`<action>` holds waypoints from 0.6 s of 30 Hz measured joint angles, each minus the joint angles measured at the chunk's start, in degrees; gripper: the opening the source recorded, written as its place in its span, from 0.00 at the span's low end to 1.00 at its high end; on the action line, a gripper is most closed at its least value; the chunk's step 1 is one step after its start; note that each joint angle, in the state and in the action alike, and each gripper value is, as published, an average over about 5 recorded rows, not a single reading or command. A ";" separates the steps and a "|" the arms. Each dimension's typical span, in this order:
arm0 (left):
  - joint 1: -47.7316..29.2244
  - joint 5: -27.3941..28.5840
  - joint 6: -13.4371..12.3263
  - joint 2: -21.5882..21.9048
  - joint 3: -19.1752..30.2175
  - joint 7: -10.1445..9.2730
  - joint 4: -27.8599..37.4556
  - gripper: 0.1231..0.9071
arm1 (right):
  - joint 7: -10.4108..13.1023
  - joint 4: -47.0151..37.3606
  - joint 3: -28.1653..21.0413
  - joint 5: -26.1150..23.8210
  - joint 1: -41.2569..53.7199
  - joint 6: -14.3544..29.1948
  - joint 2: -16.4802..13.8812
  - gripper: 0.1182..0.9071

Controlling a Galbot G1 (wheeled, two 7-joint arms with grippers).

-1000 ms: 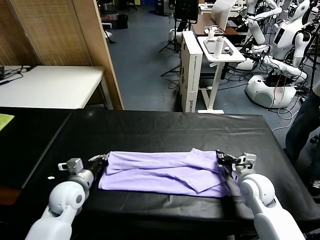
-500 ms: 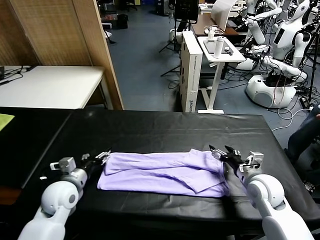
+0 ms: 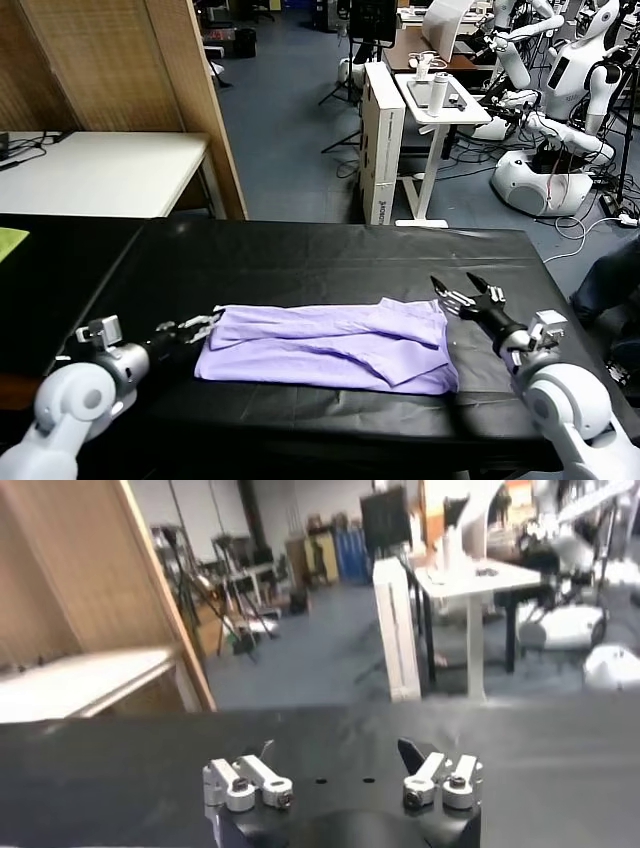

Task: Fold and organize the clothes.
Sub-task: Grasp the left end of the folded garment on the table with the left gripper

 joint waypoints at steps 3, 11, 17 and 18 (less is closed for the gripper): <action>0.44 -2.10 0.04 2.44 -0.48 2.50 0.69 1.00 | -0.09 1.88 1.38 -0.39 -3.41 0.64 0.02 1.00; 0.40 -2.23 0.03 5.38 0.74 4.52 2.55 1.00 | 0.11 5.64 4.52 -0.58 -9.72 1.46 0.90 1.00; 0.20 -3.17 0.02 6.78 1.81 4.76 3.10 1.00 | -0.19 7.96 6.07 -0.43 -12.42 4.97 2.23 1.00; 0.19 -3.29 0.01 7.01 1.94 4.77 3.15 1.00 | -0.31 8.33 6.15 -0.47 -12.79 5.80 2.58 1.00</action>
